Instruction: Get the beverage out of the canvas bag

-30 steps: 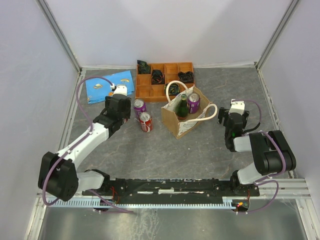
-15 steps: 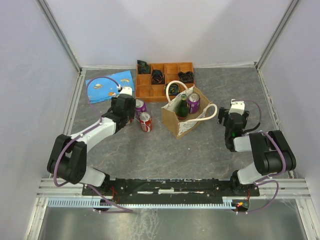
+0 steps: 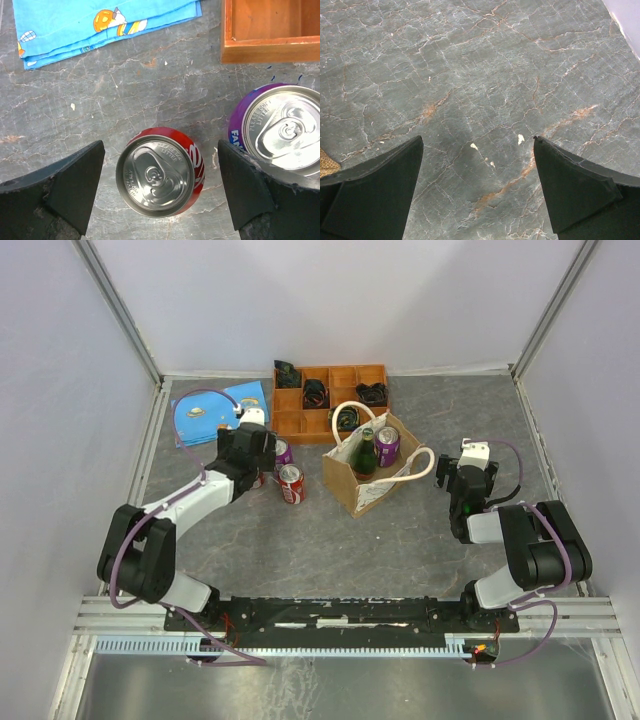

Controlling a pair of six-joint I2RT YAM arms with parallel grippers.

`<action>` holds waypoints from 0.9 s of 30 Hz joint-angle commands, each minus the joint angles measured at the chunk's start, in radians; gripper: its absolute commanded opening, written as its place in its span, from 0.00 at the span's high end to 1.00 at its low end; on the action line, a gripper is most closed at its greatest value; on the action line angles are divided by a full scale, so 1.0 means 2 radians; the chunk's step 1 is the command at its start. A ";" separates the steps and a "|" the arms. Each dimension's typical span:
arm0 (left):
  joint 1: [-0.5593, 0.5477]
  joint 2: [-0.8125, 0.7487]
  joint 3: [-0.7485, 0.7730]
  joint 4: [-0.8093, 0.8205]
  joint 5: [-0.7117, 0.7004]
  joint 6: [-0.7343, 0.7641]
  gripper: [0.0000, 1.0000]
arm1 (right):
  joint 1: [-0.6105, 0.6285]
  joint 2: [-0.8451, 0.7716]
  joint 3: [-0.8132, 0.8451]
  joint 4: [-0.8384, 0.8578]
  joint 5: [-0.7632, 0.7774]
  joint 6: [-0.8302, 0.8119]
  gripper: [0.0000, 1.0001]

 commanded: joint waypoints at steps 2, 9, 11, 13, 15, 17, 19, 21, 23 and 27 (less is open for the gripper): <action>0.002 -0.041 0.025 0.017 -0.015 -0.013 0.01 | -0.001 -0.004 0.013 0.016 -0.003 0.003 0.01; -0.004 -0.123 0.031 0.033 0.050 0.026 0.04 | -0.001 -0.004 0.013 0.016 -0.003 0.003 0.01; -0.006 -0.148 0.027 0.050 0.094 0.032 0.09 | -0.001 -0.004 0.013 0.016 -0.003 0.002 0.01; -0.010 -0.166 0.031 0.058 0.134 0.031 0.13 | -0.001 -0.004 0.013 0.016 -0.003 0.002 0.01; -0.020 -0.173 0.041 0.060 0.159 0.030 0.16 | -0.001 -0.004 0.013 0.016 -0.003 0.002 0.01; -0.036 -0.175 0.054 0.065 0.179 0.031 0.19 | -0.001 -0.005 0.013 0.015 -0.003 0.003 0.01; -0.056 -0.172 0.058 0.092 0.209 0.033 0.27 | -0.001 -0.005 0.013 0.016 -0.003 0.003 0.01; -0.075 -0.166 0.055 0.130 0.245 0.034 0.51 | -0.001 -0.005 0.013 0.016 -0.003 0.003 0.01; -0.094 -0.149 0.059 0.158 0.281 0.034 0.71 | -0.001 -0.004 0.013 0.016 -0.003 0.003 0.01; -0.118 -0.090 0.095 0.176 0.347 0.031 0.92 | -0.001 -0.005 0.013 0.016 -0.003 0.003 0.01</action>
